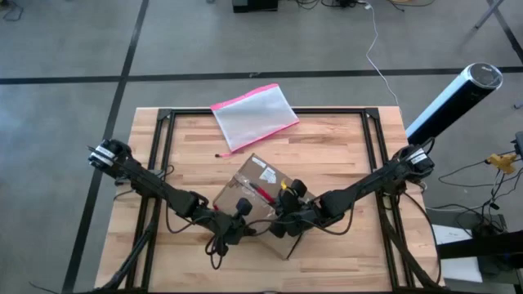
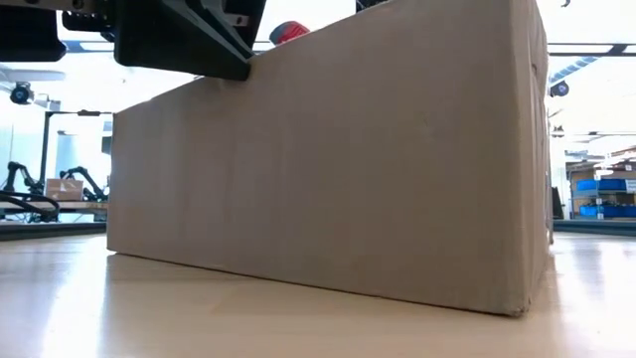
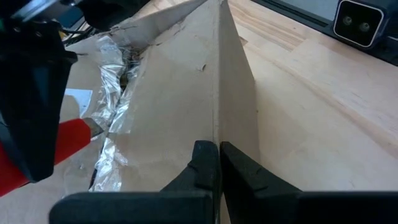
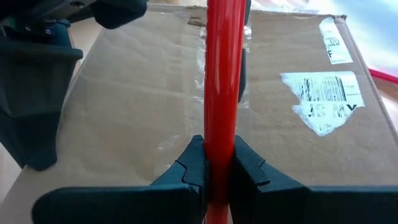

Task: Unpack boxes
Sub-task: Open the cardboard box using the box cutter

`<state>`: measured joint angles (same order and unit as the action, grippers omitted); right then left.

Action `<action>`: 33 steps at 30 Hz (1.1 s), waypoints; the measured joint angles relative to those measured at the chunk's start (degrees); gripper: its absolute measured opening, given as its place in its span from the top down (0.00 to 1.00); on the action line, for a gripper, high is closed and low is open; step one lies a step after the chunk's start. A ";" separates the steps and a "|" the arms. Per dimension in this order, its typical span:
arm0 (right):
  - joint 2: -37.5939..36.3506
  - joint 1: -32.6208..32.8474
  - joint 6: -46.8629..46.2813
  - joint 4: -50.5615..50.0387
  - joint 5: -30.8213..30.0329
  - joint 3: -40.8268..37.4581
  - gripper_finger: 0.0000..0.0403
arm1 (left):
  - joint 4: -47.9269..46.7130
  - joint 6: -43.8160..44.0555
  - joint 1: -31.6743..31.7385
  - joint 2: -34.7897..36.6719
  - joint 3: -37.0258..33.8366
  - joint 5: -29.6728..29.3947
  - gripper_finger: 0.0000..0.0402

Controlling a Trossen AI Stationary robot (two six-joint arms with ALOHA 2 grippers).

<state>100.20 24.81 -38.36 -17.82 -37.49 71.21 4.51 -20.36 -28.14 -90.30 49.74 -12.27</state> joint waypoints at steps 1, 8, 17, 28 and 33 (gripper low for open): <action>0.00 0.03 -0.02 -0.06 0.00 0.03 0.95 | 0.00 0.08 0.00 0.00 0.00 0.00 1.00; -0.01 0.44 -0.38 -0.66 -0.14 0.58 0.95 | 0.04 0.33 0.00 0.00 0.00 -0.09 1.00; -0.15 0.61 -0.21 -1.83 0.33 2.09 0.95 | 0.11 0.31 0.11 0.00 0.00 -0.89 1.00; -0.17 0.60 -0.64 -4.19 -1.19 1.96 0.95 | 0.11 0.33 0.11 0.00 0.00 -0.83 1.00; -0.01 0.60 -0.64 -4.68 -1.30 1.94 0.95 | 0.11 0.31 0.11 0.02 0.00 -0.79 1.00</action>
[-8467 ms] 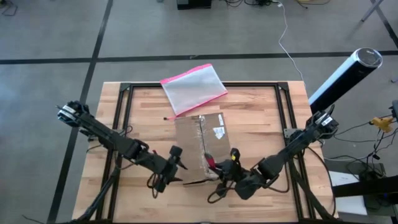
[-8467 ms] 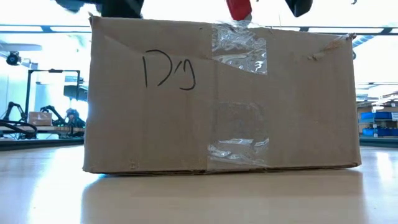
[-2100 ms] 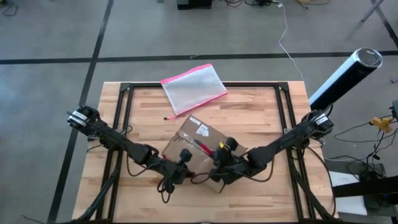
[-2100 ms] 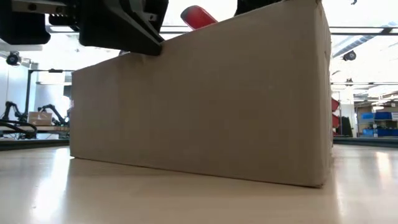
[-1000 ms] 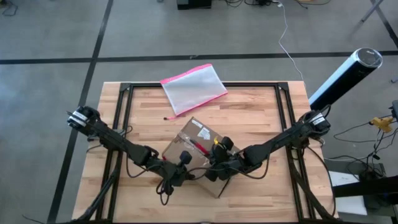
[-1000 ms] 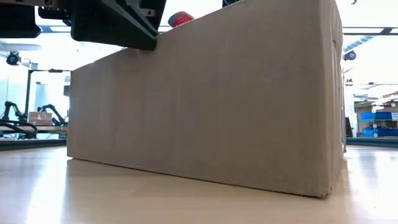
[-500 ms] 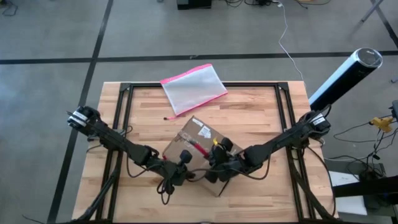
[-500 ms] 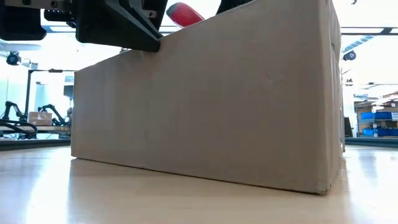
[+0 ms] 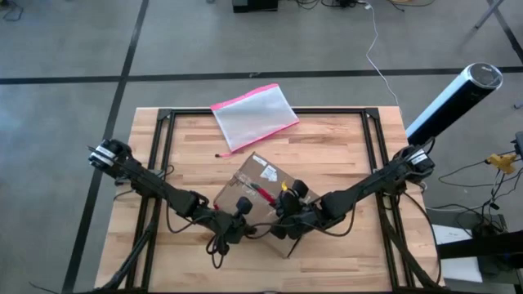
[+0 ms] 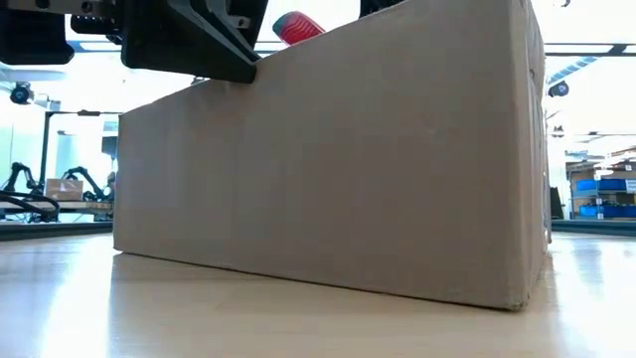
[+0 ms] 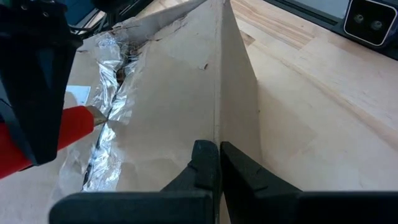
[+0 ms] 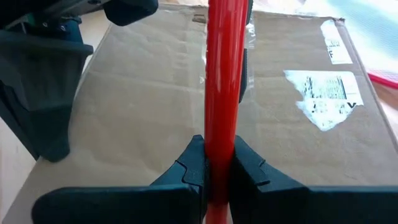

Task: Unpack boxes
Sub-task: Open the cardboard box using the box cutter

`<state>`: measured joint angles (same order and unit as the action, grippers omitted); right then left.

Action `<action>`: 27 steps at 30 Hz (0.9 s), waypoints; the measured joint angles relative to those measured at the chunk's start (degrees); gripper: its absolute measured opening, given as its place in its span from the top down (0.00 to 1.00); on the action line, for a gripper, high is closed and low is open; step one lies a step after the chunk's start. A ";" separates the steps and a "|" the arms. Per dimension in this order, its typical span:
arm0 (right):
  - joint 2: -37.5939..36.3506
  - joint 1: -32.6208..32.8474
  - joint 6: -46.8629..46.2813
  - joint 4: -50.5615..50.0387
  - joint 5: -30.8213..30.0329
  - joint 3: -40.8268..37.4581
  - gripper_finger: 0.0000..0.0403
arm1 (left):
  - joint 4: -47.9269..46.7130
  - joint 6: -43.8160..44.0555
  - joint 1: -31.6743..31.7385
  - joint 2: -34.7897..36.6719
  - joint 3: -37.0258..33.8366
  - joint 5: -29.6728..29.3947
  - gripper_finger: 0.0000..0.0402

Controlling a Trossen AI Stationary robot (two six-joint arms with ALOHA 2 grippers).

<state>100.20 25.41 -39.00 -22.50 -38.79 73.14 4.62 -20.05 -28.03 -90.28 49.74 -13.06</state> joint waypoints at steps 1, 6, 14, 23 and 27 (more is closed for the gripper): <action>0.07 -0.02 -0.02 -0.27 0.05 0.00 0.95 | 0.01 0.01 0.00 0.00 0.00 0.07 1.00; 1.50 0.00 -0.77 -1.22 0.41 -0.02 0.95 | 0.06 0.03 0.00 0.00 0.00 0.17 1.00; 3.02 -0.42 -0.26 0.97 -0.42 -0.07 0.95 | -0.09 0.04 0.00 0.07 0.00 0.61 1.00; 3.11 -2.15 3.77 5.40 -1.60 -0.09 0.95 | 0.00 0.08 0.00 0.09 0.00 1.68 1.00; 3.11 -2.19 4.37 5.29 -1.37 -0.09 0.95 | 0.09 0.06 0.00 0.15 0.00 1.25 1.00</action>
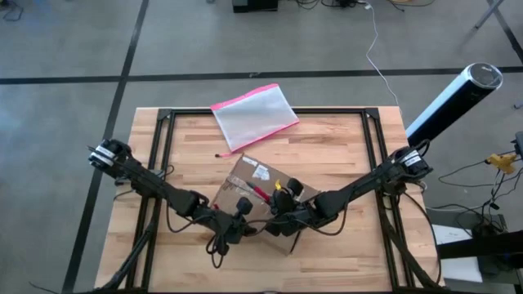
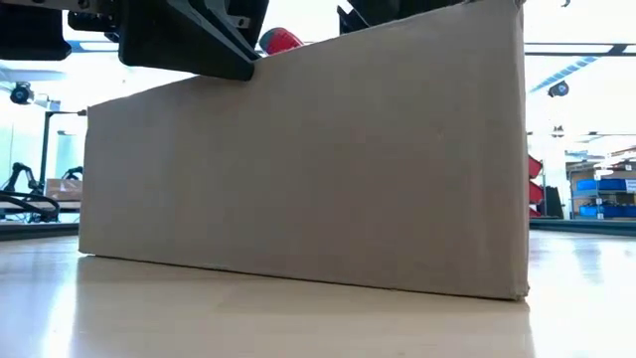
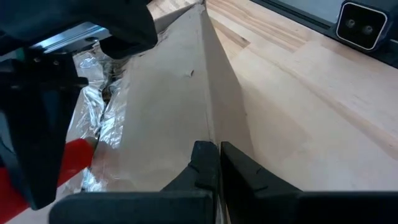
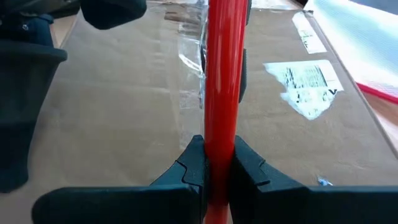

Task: Unpack boxes
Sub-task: Open the cardboard box using the box cutter

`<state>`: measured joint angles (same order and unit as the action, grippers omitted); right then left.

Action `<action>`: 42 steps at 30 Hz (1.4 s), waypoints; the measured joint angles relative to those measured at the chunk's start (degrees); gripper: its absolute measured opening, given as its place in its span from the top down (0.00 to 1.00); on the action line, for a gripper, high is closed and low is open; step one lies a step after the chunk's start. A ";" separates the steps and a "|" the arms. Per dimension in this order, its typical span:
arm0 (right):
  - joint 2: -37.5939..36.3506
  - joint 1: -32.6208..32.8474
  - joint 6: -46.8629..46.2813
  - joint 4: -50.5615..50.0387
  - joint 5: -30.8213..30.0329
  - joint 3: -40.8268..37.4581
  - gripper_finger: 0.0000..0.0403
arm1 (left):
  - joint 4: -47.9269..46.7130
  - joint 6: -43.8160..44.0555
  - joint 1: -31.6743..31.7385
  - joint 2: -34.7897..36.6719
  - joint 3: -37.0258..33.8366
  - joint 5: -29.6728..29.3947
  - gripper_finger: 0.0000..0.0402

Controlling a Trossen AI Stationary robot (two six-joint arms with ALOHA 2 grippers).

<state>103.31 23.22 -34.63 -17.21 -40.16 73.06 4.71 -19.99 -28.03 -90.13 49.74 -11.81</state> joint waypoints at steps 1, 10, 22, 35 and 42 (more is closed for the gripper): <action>0.00 -0.02 0.00 0.00 0.13 0.00 0.95 | -0.07 0.00 -0.06 0.16 0.00 -0.79 1.00; 0.00 -0.06 0.17 0.10 0.80 -0.05 0.95 | -4.28 -1.12 -0.24 7.55 0.14 -6.21 0.93; 0.00 0.24 -0.77 0.41 1.18 -1.44 0.95 | -27.53 4.33 2.32 21.74 -1.56 -33.71 0.82; 0.00 0.26 0.32 1.78 1.84 -1.49 0.95 | -29.55 16.02 15.34 25.22 -12.64 -22.61 0.84; 0.00 0.26 1.53 3.36 3.28 -1.49 0.95 | -25.75 14.37 16.20 25.05 -13.67 -14.67 0.84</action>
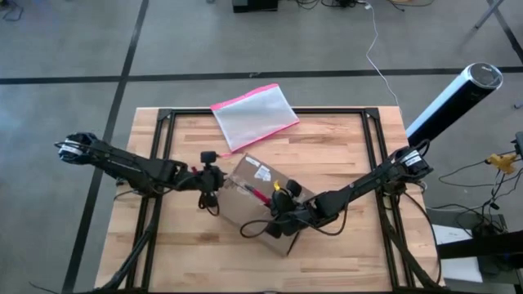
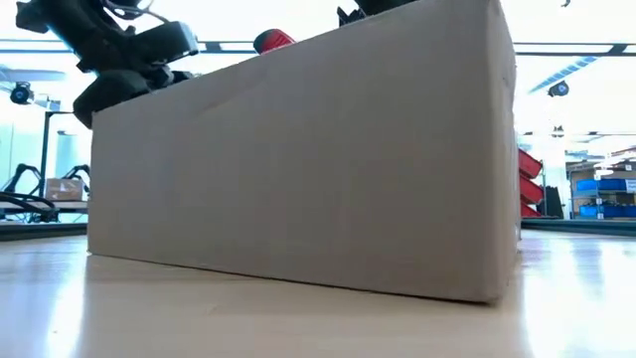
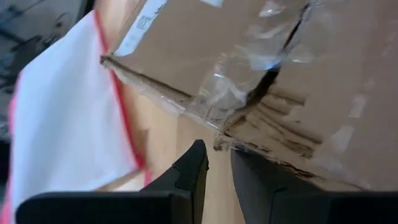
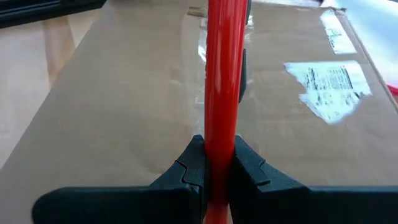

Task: Unpack boxes
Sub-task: Open the cardboard box using the box cutter

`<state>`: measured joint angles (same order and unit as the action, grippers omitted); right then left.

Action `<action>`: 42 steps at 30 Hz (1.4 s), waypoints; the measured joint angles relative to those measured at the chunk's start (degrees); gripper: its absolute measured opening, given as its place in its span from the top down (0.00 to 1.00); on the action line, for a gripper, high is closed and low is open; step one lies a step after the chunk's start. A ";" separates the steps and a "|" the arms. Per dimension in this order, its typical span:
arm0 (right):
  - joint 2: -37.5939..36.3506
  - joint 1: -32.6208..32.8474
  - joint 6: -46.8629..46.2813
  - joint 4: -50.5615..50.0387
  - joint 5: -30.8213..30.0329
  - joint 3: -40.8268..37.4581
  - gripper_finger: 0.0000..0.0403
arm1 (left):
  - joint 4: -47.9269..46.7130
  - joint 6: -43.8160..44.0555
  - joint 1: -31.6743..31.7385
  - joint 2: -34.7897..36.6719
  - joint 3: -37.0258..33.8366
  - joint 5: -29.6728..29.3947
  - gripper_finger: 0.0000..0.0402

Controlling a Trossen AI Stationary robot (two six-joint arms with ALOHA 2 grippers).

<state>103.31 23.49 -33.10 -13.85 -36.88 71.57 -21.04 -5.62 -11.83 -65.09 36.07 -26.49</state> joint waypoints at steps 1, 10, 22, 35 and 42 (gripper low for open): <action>0.00 0.02 0.13 0.16 0.27 -0.01 0.95 | 0.99 -0.96 0.04 -0.06 -0.02 1.20 0.84; 0.00 -0.12 2.15 1.41 0.17 -0.02 0.95 | 8.44 -3.54 -0.12 -0.65 -0.04 11.32 0.84; 0.00 -2.19 7.52 6.99 1.86 -0.02 0.95 | 11.91 -2.94 -0.14 -1.51 -0.26 14.25 0.84; 0.00 -5.87 13.91 16.06 6.10 -0.02 0.95 | 15.61 -3.26 -0.14 -10.19 -0.25 15.59 0.84; -0.01 -6.65 16.63 17.47 6.94 -0.01 0.95 | 15.61 -2.71 -0.16 -11.69 0.63 16.56 0.84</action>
<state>103.29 16.84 -16.48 3.63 -29.93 71.56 -5.43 -8.33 -11.99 -76.77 36.70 -9.92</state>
